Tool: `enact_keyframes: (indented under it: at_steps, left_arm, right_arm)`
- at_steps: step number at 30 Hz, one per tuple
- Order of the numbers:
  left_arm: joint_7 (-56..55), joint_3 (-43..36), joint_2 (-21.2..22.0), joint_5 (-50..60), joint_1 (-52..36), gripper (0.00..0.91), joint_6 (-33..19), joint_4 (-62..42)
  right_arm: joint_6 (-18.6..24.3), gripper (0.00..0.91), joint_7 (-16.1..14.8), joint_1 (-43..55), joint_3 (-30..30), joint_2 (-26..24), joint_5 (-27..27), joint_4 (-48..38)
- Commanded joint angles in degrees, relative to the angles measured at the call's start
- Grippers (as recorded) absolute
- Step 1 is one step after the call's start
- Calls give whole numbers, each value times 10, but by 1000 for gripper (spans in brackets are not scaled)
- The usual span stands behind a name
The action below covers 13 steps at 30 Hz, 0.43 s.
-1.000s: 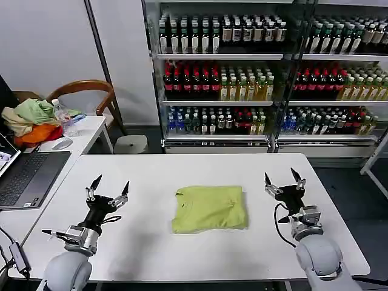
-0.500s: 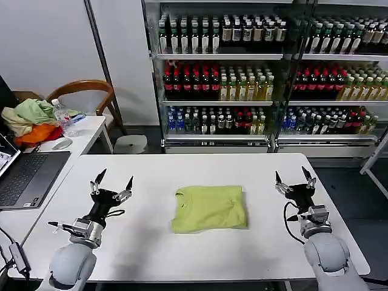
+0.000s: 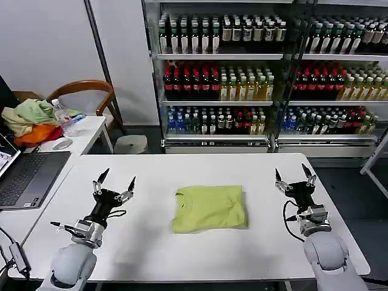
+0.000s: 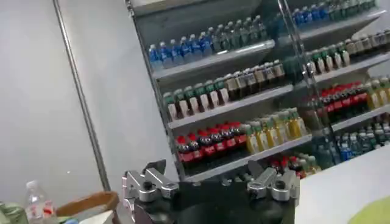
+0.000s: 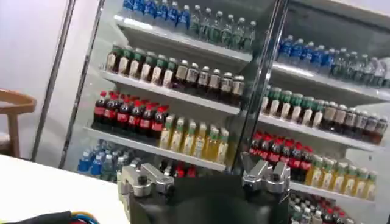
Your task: Fold and organize the clothes.
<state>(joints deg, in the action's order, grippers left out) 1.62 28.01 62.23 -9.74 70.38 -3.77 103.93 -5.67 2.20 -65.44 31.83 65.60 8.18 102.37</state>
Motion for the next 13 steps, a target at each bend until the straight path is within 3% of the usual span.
enact_keyframes:
  at_steps: [1, 13]
  left_arm:
    - [40, 1, 7, 25, 10, 907, -61, 5]
    - [26, 3, 14, 13, 18, 907, -47, 14]
  right_arm:
    - [17, 907, -5, 0, 5, -4, -35, -5]
    - [10, 907, -19, -17, 13, -4, -22, 14]
